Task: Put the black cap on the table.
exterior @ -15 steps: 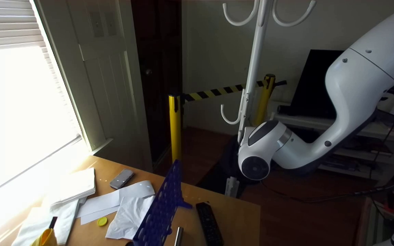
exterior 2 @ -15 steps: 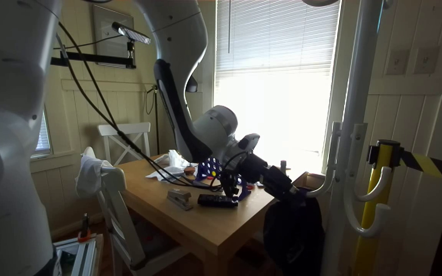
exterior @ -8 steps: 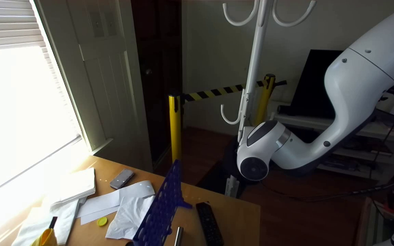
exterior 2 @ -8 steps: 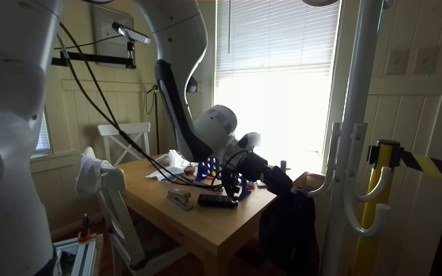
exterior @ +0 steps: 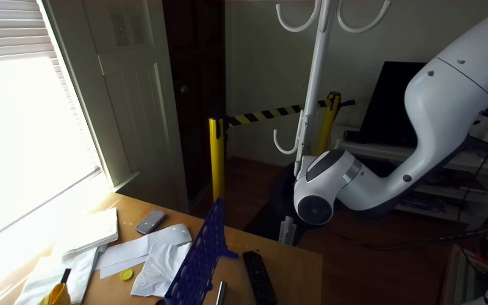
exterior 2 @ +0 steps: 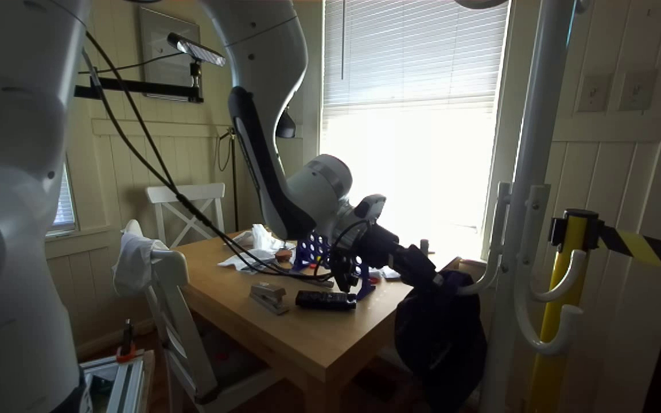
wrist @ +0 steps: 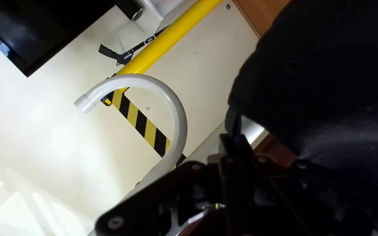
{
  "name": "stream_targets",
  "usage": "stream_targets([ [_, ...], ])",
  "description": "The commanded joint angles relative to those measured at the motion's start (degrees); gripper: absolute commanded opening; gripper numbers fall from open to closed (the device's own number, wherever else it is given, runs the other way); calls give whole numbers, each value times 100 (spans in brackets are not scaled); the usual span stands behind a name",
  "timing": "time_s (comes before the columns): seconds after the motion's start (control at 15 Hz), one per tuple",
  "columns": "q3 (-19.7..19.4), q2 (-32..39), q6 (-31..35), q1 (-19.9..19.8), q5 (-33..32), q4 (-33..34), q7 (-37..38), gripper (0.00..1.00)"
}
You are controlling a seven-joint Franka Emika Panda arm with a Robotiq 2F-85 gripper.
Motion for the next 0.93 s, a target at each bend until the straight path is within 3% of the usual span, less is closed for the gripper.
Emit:
stream_targets([
  [0.0, 113, -408, -5, 9, 74, -196, -111, 1],
  [0.47, 329, -1026, 380, 62, 481, -422, -843, 1],
  [0.87, 358, -1536, 569, 141, 758, -483, -810, 1],
])
